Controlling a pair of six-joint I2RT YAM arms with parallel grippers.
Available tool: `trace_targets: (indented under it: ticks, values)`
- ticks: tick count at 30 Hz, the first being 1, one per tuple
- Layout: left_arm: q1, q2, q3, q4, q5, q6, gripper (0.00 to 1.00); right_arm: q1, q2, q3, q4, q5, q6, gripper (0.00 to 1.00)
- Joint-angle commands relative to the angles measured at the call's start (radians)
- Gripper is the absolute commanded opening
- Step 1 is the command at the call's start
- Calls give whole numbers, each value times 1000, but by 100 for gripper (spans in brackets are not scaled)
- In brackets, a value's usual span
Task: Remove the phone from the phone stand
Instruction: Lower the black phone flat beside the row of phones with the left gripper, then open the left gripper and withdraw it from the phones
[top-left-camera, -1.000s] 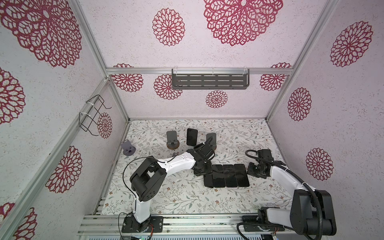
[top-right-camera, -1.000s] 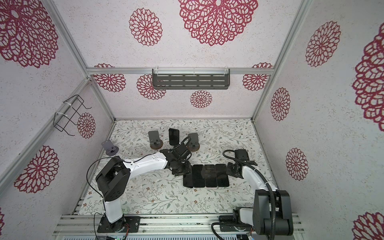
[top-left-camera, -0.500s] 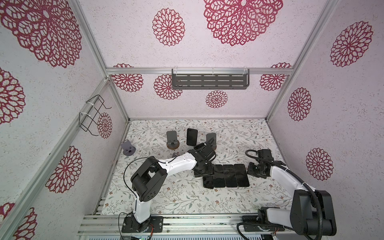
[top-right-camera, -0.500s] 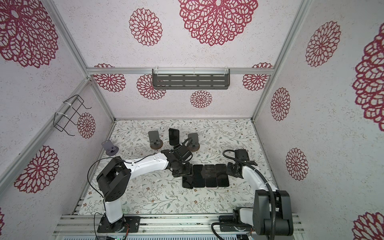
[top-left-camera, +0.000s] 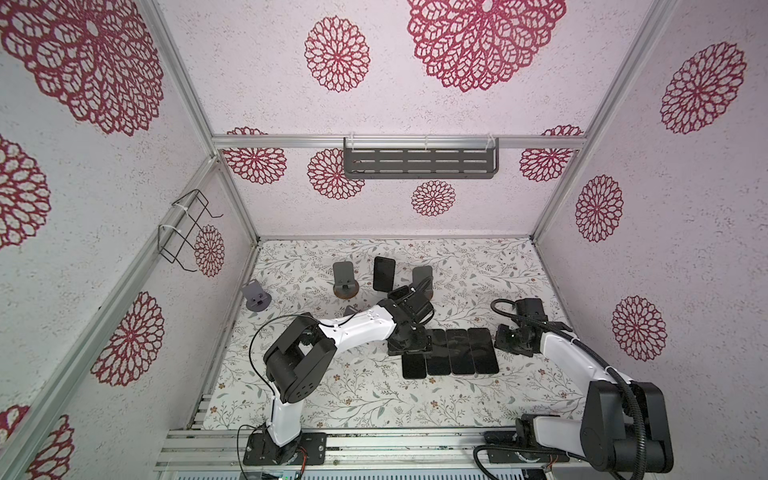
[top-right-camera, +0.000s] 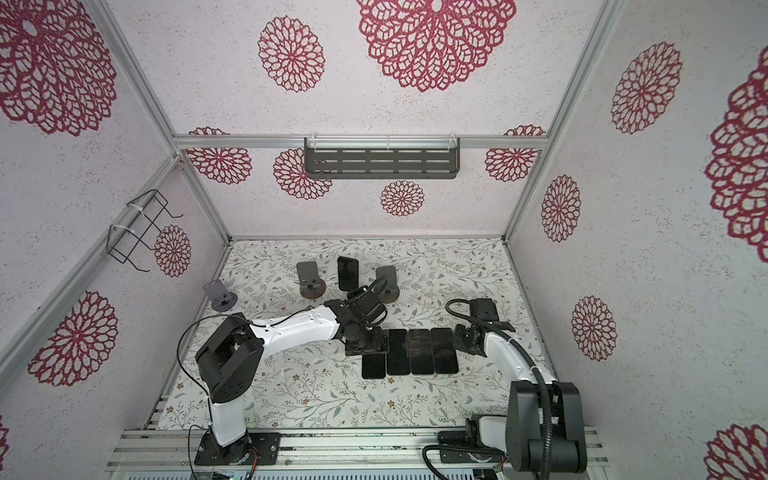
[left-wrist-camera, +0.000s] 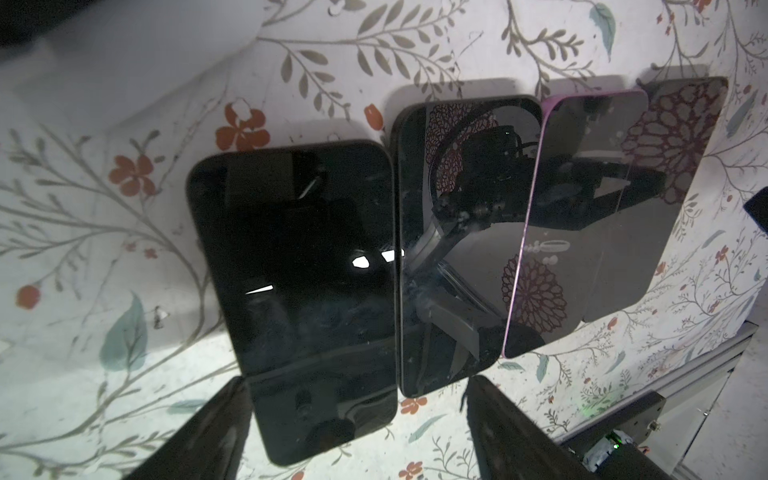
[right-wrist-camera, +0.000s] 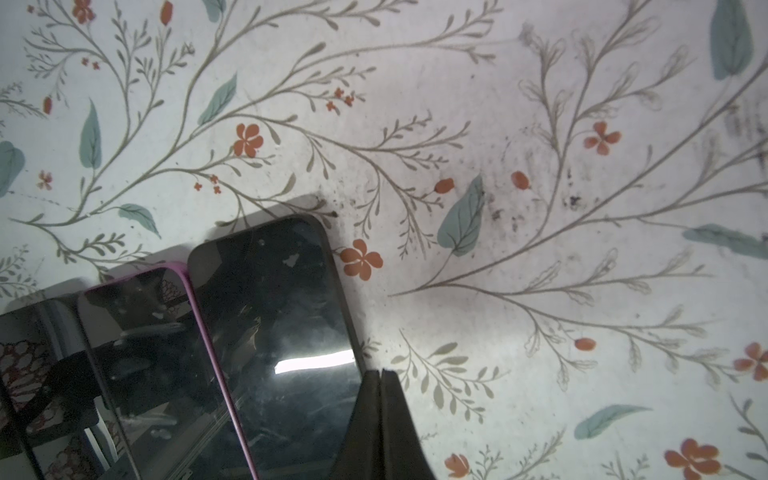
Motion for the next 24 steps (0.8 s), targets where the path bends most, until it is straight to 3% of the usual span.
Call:
trace_targets:
  ticks: [1, 14, 24]
  values:
    - [-12, 13, 22, 0, -21, -1, 86, 0, -30, -3, -1, 1, 7, 6]
    - [-24, -58, 11, 34, -87, 65, 81, -1, -54, -6, 3, -2, 3, 7]
    - [-34, -302, -107, 198, -251, 197, 79, 0, -135, -3, 16, -57, -15, 12]
